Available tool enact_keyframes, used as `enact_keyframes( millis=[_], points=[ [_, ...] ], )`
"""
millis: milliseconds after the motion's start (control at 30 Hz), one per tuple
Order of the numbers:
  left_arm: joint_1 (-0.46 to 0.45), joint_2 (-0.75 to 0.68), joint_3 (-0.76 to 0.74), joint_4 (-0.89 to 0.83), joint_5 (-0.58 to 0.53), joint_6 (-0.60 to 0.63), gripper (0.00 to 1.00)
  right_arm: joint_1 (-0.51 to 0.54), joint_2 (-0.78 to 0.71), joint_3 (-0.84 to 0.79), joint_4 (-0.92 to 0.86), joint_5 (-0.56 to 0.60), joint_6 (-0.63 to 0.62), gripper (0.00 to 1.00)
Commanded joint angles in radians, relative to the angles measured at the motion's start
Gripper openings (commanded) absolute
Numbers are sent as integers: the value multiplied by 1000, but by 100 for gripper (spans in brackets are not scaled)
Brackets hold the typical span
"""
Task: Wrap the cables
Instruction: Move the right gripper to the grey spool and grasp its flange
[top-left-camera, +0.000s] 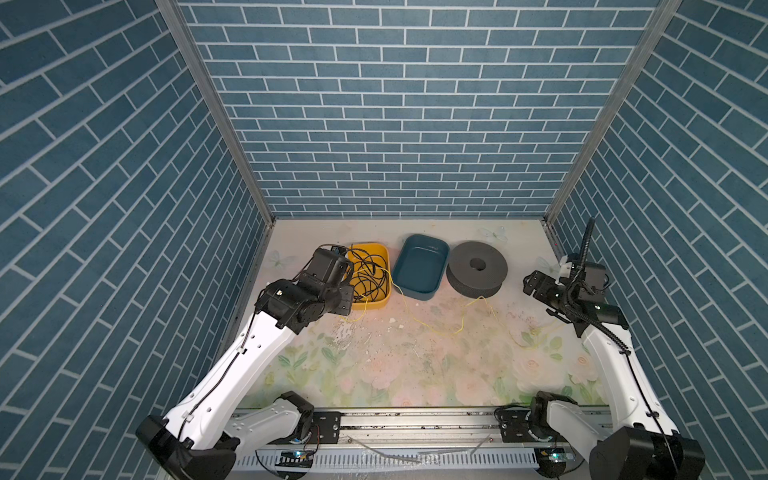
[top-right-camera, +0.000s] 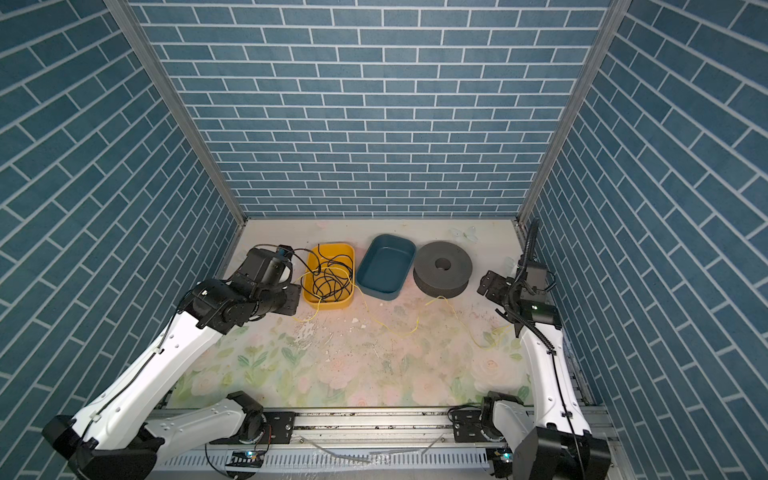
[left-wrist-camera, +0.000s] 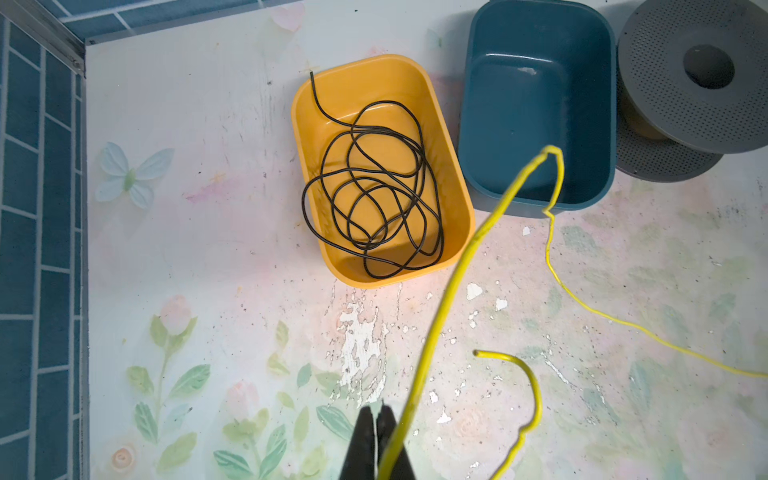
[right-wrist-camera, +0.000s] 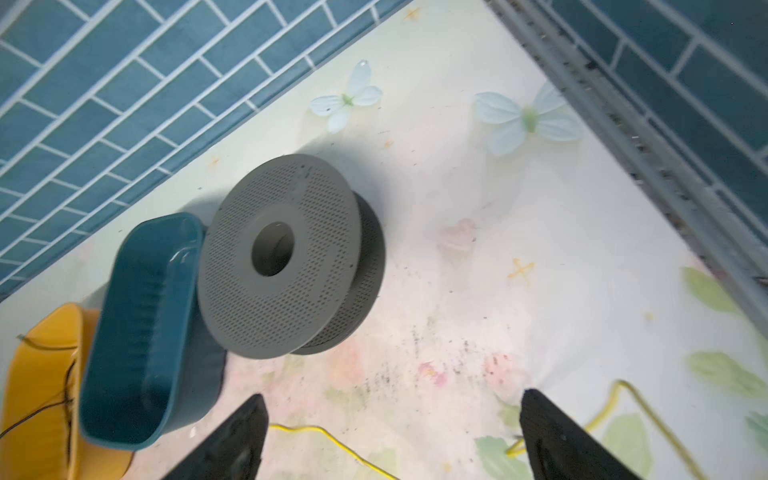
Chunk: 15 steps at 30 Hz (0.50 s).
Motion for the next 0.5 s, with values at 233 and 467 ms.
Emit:
enact_keyframes(
  millis=[233,467],
  points=[
    [-32,-125,-94,107,69,42,5,23,121,-58,202,-177,144,90],
    [-32,-146,-99,68,58,21,5,23,284,-92,404,-271,205,80]
  ],
)
